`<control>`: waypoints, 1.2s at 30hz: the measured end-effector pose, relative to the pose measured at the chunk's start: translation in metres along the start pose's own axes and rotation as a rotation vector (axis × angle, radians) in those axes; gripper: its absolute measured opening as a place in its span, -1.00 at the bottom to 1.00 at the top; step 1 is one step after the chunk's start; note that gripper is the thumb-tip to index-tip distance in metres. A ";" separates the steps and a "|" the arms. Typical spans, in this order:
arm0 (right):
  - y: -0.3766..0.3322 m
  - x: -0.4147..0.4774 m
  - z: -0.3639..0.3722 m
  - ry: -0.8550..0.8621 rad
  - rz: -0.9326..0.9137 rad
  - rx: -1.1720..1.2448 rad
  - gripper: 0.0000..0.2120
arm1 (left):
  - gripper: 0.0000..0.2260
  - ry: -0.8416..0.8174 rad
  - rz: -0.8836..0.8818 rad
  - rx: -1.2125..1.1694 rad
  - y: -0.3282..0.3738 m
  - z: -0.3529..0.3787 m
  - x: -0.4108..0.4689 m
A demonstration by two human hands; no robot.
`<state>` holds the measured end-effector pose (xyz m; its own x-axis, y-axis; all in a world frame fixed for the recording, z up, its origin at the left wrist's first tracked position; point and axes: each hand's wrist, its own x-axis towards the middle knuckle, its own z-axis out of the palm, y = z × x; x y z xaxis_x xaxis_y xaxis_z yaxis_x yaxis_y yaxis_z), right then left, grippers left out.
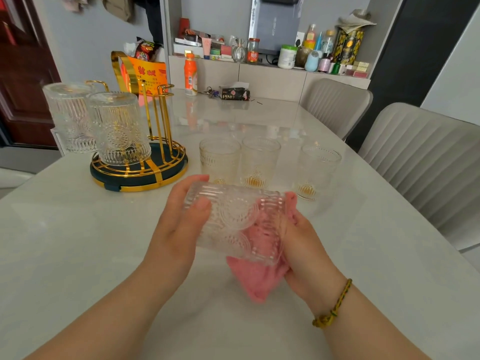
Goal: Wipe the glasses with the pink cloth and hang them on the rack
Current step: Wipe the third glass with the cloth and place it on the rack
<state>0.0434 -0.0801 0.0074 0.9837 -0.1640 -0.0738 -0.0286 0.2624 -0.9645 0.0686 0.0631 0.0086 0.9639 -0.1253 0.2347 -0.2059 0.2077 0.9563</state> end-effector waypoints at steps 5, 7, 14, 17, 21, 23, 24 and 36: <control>0.006 0.001 -0.001 -0.041 0.129 0.146 -0.84 | -0.57 -0.068 -0.041 -0.016 -0.005 -0.005 0.003; 0.003 0.001 -0.003 0.117 -0.087 -0.042 -0.97 | -0.56 -0.141 -0.272 -0.133 0.002 -0.004 0.005; -0.004 -0.007 -0.003 0.155 -0.548 -0.507 -0.79 | -0.66 -0.241 -0.485 -0.193 0.002 -0.007 -0.001; -0.002 -0.001 -0.002 0.140 -0.275 -0.363 -0.74 | -0.79 -0.077 -0.227 -0.088 -0.003 -0.006 0.002; -0.006 -0.004 -0.003 -0.064 0.051 -0.029 -0.92 | -0.78 -0.069 -0.091 -0.064 -0.002 -0.007 0.002; -0.004 -0.005 -0.003 0.010 -0.020 -0.077 -0.95 | -0.69 -0.091 -0.145 -0.111 -0.001 -0.004 0.001; -0.005 -0.005 -0.003 0.088 -0.109 -0.145 -0.97 | -0.67 -0.114 -0.173 -0.109 -0.001 -0.002 0.000; -0.003 -0.005 0.002 0.164 -0.282 -0.304 -0.86 | -0.76 -0.076 -0.126 -0.073 -0.001 -0.003 0.002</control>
<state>0.0392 -0.0788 0.0113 0.9200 -0.3445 0.1869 0.1615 -0.1013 -0.9817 0.0716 0.0653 0.0074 0.9653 -0.2275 0.1284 -0.0683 0.2550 0.9645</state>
